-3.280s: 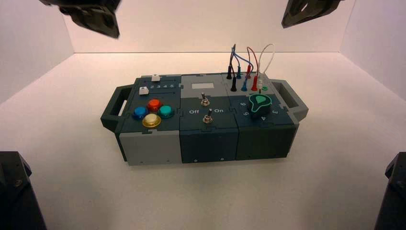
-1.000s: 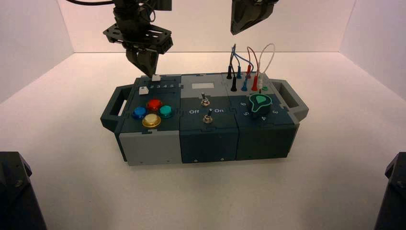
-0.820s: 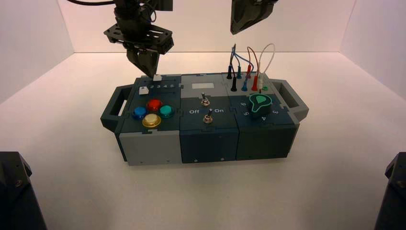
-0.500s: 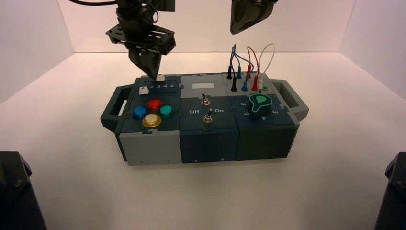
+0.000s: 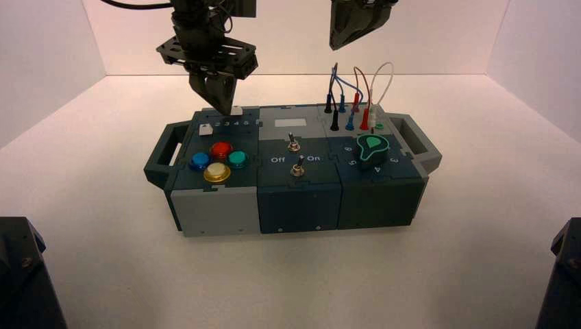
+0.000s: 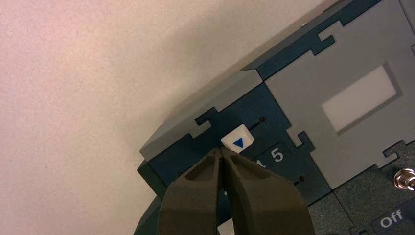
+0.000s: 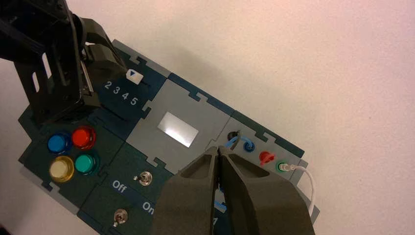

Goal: Move the top slider to position 5.

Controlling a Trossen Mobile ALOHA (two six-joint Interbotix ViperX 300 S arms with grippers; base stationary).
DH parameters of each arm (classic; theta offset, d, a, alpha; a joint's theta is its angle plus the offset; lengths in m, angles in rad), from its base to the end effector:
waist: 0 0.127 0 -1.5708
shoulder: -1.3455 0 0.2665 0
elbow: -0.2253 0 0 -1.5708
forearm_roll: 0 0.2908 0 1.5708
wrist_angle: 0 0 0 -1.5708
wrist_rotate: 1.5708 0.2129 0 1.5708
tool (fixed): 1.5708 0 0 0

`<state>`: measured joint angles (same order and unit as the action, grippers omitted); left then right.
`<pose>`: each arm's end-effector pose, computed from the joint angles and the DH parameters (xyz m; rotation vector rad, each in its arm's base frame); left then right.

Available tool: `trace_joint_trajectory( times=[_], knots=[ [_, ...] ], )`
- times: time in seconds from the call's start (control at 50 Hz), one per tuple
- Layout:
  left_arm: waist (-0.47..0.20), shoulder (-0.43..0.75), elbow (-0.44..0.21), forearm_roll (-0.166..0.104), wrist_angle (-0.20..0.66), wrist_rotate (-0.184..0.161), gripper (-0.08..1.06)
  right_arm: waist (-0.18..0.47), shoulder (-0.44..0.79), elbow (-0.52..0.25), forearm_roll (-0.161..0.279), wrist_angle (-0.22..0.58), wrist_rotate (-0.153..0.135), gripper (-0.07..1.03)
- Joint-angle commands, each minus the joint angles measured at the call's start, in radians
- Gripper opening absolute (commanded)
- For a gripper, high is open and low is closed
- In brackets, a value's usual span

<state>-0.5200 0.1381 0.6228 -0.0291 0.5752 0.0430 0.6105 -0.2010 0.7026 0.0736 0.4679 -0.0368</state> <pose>0.3063 -0.1793 -0.0315 0.3522 1.3037 -0.4654 0.3090 0.2248 0.0783 -0.2543 0.9513 0.5778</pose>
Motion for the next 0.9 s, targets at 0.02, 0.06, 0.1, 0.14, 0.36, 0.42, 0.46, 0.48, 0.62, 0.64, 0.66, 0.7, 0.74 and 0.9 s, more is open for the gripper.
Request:
trace_joint_trajectory(
  times=[0.02,0.06,0.1,0.14,0.36,0.42,0.46,0.48,0.62,0.64,0.66,0.7,0.74,0.9],
  knots=[
    [-0.011,-0.009,-0.035,-0.006,0.008,-0.005,-0.03,0.008,-0.009,-0.032,0.0,-0.009,-0.003,-0.02],
    [-0.012,-0.006,-0.04,-0.006,0.012,-0.005,-0.03,0.006,-0.011,-0.031,0.0,-0.008,-0.003,-0.02],
    [-0.015,-0.002,-0.046,-0.006,0.015,-0.005,-0.03,0.006,-0.009,-0.032,0.0,-0.008,-0.003,-0.02],
    [-0.017,0.002,-0.049,-0.006,0.017,-0.005,-0.03,0.006,-0.011,-0.032,0.0,-0.009,-0.003,-0.02],
    [-0.038,0.028,-0.075,-0.018,0.031,-0.006,-0.03,0.006,-0.011,-0.031,0.0,-0.009,-0.003,-0.02],
    [-0.043,0.034,-0.078,-0.021,0.032,-0.006,-0.03,0.006,-0.011,-0.031,0.0,-0.009,-0.003,-0.02],
    [-0.046,0.034,-0.08,-0.021,0.034,-0.006,-0.03,0.006,-0.009,-0.031,0.0,-0.008,-0.003,-0.02],
    [-0.048,0.035,-0.08,-0.021,0.034,-0.008,-0.03,0.006,-0.009,-0.032,0.0,-0.009,-0.003,-0.02],
    [-0.049,0.034,-0.078,-0.021,0.037,-0.012,-0.03,0.005,-0.009,-0.031,0.0,-0.009,-0.003,-0.02],
    [-0.049,0.034,-0.078,-0.021,0.037,-0.012,-0.03,0.005,-0.009,-0.031,0.0,-0.011,-0.003,-0.02],
    [-0.049,0.032,-0.078,-0.021,0.04,-0.011,-0.03,0.003,-0.009,-0.029,0.0,-0.011,-0.003,-0.02],
    [-0.049,0.029,-0.078,-0.021,0.043,-0.012,-0.03,0.0,-0.009,-0.029,0.0,-0.012,-0.003,-0.02],
    [-0.049,0.021,-0.077,-0.017,0.049,-0.012,-0.03,-0.002,-0.009,-0.029,0.0,-0.012,-0.003,-0.02],
    [-0.048,-0.031,-0.057,-0.005,0.061,-0.011,-0.03,-0.002,-0.015,-0.028,0.0,-0.009,-0.002,-0.02]
  ],
)
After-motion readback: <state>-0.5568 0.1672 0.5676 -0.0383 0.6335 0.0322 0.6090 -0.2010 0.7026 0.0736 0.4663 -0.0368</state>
